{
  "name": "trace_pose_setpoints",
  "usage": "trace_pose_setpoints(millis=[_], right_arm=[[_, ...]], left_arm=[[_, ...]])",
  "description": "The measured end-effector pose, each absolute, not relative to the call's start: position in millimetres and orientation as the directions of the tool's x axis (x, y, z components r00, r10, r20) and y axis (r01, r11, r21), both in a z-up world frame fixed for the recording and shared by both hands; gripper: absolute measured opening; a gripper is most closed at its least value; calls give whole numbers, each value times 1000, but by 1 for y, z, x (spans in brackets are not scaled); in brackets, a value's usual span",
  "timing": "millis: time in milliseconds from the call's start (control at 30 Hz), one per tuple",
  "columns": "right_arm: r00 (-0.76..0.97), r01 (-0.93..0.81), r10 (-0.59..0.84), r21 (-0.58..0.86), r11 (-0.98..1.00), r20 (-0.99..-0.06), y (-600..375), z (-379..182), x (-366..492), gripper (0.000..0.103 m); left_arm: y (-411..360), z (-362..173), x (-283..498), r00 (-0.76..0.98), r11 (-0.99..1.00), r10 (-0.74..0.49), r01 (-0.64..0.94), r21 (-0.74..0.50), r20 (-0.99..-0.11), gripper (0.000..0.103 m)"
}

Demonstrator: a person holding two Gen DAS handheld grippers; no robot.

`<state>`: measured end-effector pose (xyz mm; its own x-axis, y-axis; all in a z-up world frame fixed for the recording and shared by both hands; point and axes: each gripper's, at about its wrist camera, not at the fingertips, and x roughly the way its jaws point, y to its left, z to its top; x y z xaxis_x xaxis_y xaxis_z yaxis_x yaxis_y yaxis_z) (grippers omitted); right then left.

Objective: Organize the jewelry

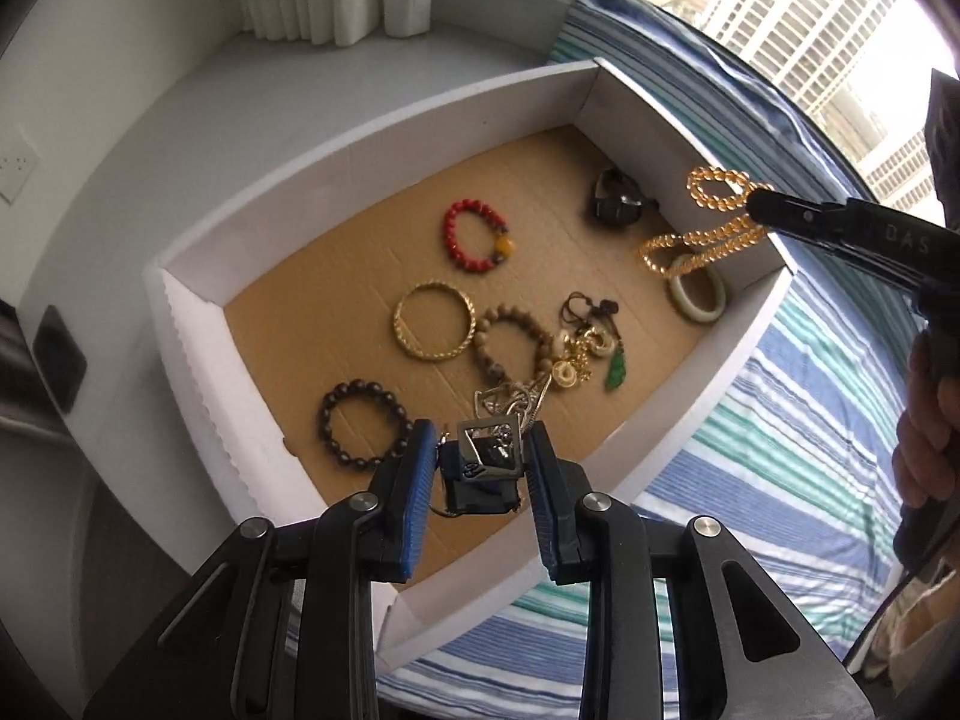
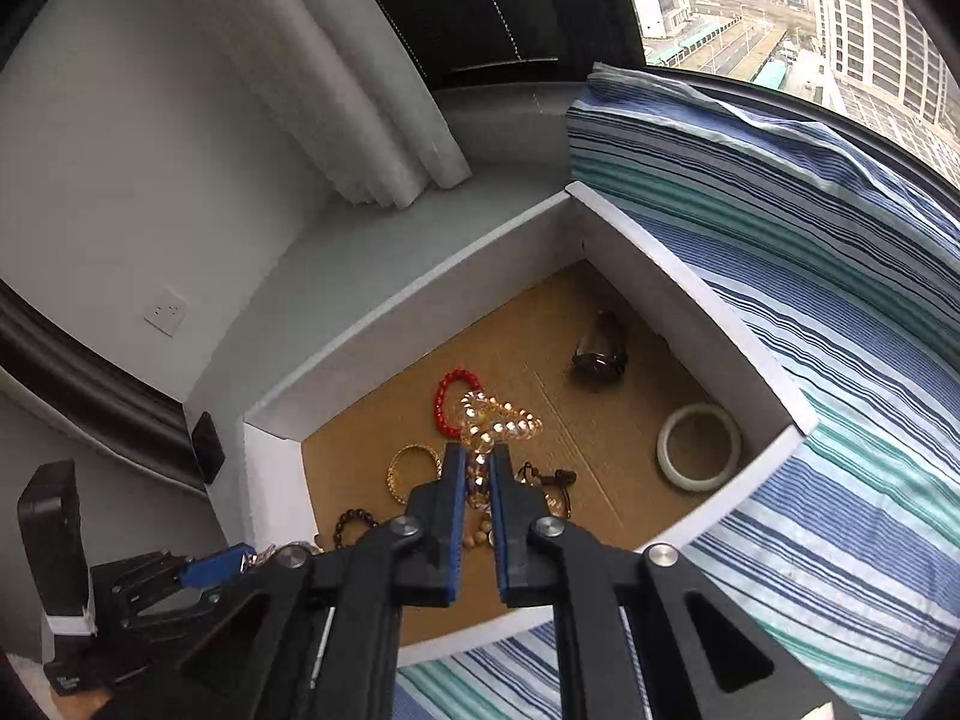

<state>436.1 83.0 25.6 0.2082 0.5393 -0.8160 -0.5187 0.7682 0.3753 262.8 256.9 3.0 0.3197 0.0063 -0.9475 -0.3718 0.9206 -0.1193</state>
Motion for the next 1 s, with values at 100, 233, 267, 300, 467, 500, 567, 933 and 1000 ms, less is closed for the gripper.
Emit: trace_pose_setpoints(millis=[100,233,267,300,467,500,567,933,1000], right_arm=[[179,-519,497,347,781,-849,94,-1,451,10],[203,-491,417,276,826,-886,88,-10,456,29],[218,-487,412,268,831,-884,85,-5,453,35],[232,-484,407,258,836,-883,81,2,450,41],[323,-482,320,136,865,-890,71,45,418,64],[340,-480,303,113,870,-890,69,55,408,67],[376,-471,272,69,879,-886,65,73,390,74],[490,-478,242,-26,878,-837,51,136,336,80],[495,-475,239,-30,879,-835,51,141,334,80]], left_arm=[[256,-11,267,303,921,11,-375,-108,-953,31],[252,-8,266,311,924,56,-377,-69,-949,58],[251,-4,264,318,922,77,-383,-53,-945,69],[250,2,262,328,922,91,-385,-46,-940,71],[243,45,249,386,930,112,-367,-41,-916,89],[242,55,245,400,928,122,-371,-39,-908,91],[240,72,239,425,927,139,-374,-34,-895,97],[229,129,222,478,911,236,-411,22,-846,102],[229,134,220,479,907,240,-421,19,-844,102]])
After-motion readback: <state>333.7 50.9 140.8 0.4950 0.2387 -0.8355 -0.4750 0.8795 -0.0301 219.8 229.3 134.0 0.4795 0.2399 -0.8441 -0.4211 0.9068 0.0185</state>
